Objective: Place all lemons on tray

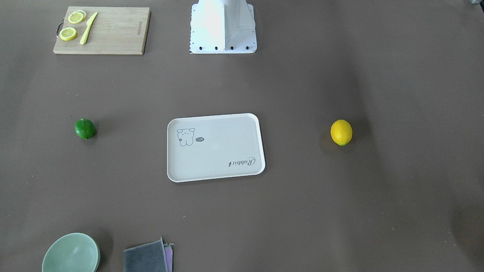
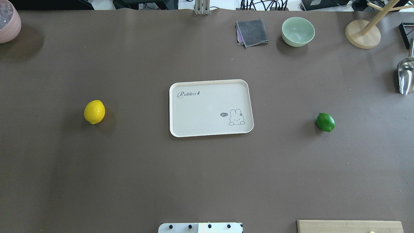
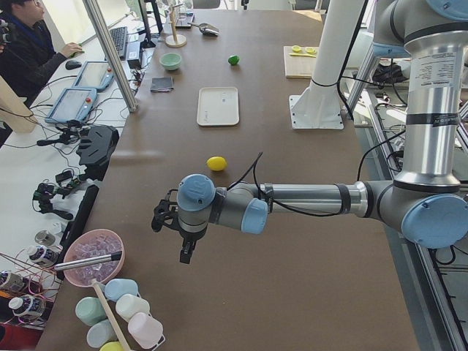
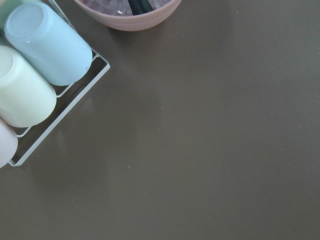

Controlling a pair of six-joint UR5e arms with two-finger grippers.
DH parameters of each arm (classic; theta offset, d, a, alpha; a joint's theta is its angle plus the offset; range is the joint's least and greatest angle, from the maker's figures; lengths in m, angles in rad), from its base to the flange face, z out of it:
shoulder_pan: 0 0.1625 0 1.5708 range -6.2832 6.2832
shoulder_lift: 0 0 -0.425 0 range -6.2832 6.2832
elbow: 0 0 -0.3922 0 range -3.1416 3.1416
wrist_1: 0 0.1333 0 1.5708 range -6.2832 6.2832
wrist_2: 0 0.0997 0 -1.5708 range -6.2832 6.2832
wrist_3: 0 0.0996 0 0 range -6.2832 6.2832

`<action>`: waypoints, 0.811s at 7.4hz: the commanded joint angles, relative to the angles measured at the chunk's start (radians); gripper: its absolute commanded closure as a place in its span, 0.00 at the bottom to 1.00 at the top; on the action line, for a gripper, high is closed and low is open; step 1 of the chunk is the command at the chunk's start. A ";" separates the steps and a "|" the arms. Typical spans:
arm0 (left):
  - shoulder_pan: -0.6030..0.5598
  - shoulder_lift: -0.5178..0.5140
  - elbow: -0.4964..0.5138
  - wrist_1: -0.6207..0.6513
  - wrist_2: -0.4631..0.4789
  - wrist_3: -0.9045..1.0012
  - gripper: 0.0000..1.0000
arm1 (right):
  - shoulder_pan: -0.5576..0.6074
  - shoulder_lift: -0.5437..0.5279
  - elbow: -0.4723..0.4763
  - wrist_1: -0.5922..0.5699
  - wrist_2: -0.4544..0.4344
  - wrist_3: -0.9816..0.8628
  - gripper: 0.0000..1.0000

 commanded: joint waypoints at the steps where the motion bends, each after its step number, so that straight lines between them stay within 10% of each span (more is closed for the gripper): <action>1: 0.070 -0.021 -0.001 0.004 -0.006 -0.082 0.01 | -0.044 0.027 0.009 0.003 0.000 0.139 0.00; 6: 0.334 -0.149 -0.095 -0.005 -0.085 -0.565 0.01 | -0.205 0.139 0.013 0.006 -0.017 0.464 0.00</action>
